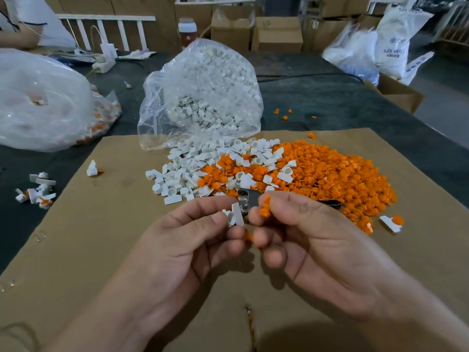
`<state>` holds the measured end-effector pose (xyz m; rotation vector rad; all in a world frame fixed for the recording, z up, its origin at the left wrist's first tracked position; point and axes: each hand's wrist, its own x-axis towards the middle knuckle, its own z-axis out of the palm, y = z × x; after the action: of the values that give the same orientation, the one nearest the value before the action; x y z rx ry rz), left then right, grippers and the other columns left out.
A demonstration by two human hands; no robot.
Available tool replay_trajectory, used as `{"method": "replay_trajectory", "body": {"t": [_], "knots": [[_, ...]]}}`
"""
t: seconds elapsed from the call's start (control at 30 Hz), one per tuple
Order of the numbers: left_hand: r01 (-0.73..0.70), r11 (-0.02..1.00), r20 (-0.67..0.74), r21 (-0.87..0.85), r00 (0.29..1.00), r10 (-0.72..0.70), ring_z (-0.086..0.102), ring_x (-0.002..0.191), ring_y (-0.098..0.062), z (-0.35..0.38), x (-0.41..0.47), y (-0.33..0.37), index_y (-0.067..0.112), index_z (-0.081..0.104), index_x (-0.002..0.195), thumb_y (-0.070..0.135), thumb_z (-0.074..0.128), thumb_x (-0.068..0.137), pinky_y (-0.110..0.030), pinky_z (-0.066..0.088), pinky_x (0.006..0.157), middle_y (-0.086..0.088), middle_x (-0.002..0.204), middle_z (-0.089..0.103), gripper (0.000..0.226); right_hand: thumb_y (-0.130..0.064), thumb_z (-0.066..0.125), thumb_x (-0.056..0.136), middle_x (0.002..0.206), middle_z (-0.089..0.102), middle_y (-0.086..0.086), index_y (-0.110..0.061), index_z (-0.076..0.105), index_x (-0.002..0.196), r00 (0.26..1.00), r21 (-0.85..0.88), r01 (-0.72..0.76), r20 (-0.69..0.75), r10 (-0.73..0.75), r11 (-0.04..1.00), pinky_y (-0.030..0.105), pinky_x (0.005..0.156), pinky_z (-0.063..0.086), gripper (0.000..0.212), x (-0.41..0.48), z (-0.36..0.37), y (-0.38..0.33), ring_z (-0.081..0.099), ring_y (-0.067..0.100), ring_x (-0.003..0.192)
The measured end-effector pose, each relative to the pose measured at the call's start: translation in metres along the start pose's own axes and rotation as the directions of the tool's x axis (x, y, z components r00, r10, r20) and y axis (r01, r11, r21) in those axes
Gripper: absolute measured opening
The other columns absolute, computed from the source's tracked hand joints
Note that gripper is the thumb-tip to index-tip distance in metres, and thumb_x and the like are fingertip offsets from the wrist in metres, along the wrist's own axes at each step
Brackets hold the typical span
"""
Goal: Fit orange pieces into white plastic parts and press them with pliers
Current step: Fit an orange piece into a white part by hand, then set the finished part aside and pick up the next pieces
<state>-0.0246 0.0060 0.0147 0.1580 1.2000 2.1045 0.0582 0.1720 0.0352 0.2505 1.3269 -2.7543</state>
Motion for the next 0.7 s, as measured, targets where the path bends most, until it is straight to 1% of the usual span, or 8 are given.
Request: {"method": "replay_trajectory", "body": {"t": [0.03,0.13,0.33,0.37,0.4,0.47,0.57,0.7], "knots": [[0.01,1.0,0.006,-0.023,1.0,-0.01,0.07,0.066,-0.021,0.001,-0.0012,0.0005,0.004,0.078,0.095,-0.001,0.078,0.063,-0.025,0.059,0.059,-0.019,0.076,0.068,0.032,-0.018,0.07,0.08,0.081,0.062,0.011,-0.009,0.072,0.088,1.0,0.021,-0.014,0.002,0.014,1.0,0.023,0.046,0.049,0.012,0.0004,0.0002,0.0011,0.06,0.016,0.061],[0.015,0.998,0.006,-0.066,1.0,-0.014,0.072,0.067,-0.022,0.0021,-0.0021,0.0014,0.005,0.079,0.09,0.004,0.073,0.065,-0.025,0.059,0.059,-0.019,0.079,0.07,0.026,-0.018,0.067,0.082,0.077,0.057,0.007,-0.011,0.07,0.087,0.999,0.074,-0.048,0.019,0.047,0.996,0.023,0.044,0.045,0.01,0.0016,0.0017,0.0041,0.054,0.014,0.057],[0.012,0.996,0.028,-0.084,1.0,-0.01,0.072,0.064,-0.021,0.0057,-0.0041,0.0029,0.006,0.079,0.086,0.007,0.079,0.059,-0.025,0.059,0.054,-0.018,0.076,0.07,0.027,-0.016,0.058,0.088,0.075,0.059,0.007,-0.008,0.069,0.083,0.993,0.133,-0.085,0.094,0.073,0.988,0.021,0.041,0.045,0.014,-0.0001,0.0031,0.0026,0.056,0.013,0.054],[0.012,0.997,0.038,-0.082,0.999,-0.009,0.072,0.063,-0.02,0.0048,-0.0041,0.0026,0.006,0.079,0.086,0.007,0.086,0.057,-0.025,0.058,0.053,-0.018,0.076,0.069,0.03,-0.016,0.057,0.089,0.074,0.059,0.007,-0.008,0.07,0.083,0.991,0.128,-0.088,0.114,0.074,0.988,0.02,0.041,0.045,0.016,-0.0005,0.0036,0.0022,0.056,0.012,0.054],[0.011,0.997,0.051,-0.075,0.999,-0.007,0.072,0.063,-0.02,0.0039,-0.0039,0.0023,0.006,0.079,0.088,0.009,0.093,0.051,-0.025,0.058,0.053,-0.018,0.075,0.07,0.039,-0.016,0.055,0.09,0.074,0.06,0.006,-0.008,0.071,0.083,0.988,0.12,-0.09,0.134,0.074,0.989,0.02,0.041,0.045,0.019,-0.0007,0.004,0.0021,0.057,0.011,0.054],[0.002,0.998,0.064,-0.059,0.998,0.002,0.071,0.062,-0.019,0.0026,-0.0042,0.0017,0.007,0.079,0.089,0.018,0.1,0.04,-0.024,0.058,0.052,-0.017,0.074,0.07,0.055,-0.016,0.052,0.093,0.075,0.061,0.005,-0.008,0.071,0.083,0.984,0.106,-0.087,0.161,0.07,0.99,0.019,0.042,0.046,0.023,-0.0004,0.0037,0.0025,0.057,0.01,0.055],[-0.012,0.999,0.085,-0.046,0.996,0.016,0.069,0.061,-0.017,0.0019,-0.0044,0.0013,0.01,0.079,0.087,0.021,0.101,0.039,-0.023,0.056,0.05,-0.015,0.071,0.069,0.054,-0.016,0.051,0.096,0.077,0.061,0.006,-0.008,0.07,0.085,0.981,0.1,-0.084,0.181,0.065,0.991,0.018,0.042,0.047,0.023,0.0006,0.0032,0.0038,0.057,0.01,0.055],[-0.04,0.999,0.093,-0.027,0.995,0.043,0.068,0.061,-0.017,0.0018,-0.0031,-0.0004,0.011,0.079,0.086,0.023,0.1,0.039,-0.023,0.054,0.049,-0.013,0.071,0.069,0.053,-0.015,0.055,0.093,0.078,0.063,0.008,-0.008,0.071,0.084,0.985,0.1,-0.062,0.169,0.044,0.993,0.018,0.042,0.047,0.019,0.0014,0.0016,0.0045,0.058,0.009,0.054]]}}
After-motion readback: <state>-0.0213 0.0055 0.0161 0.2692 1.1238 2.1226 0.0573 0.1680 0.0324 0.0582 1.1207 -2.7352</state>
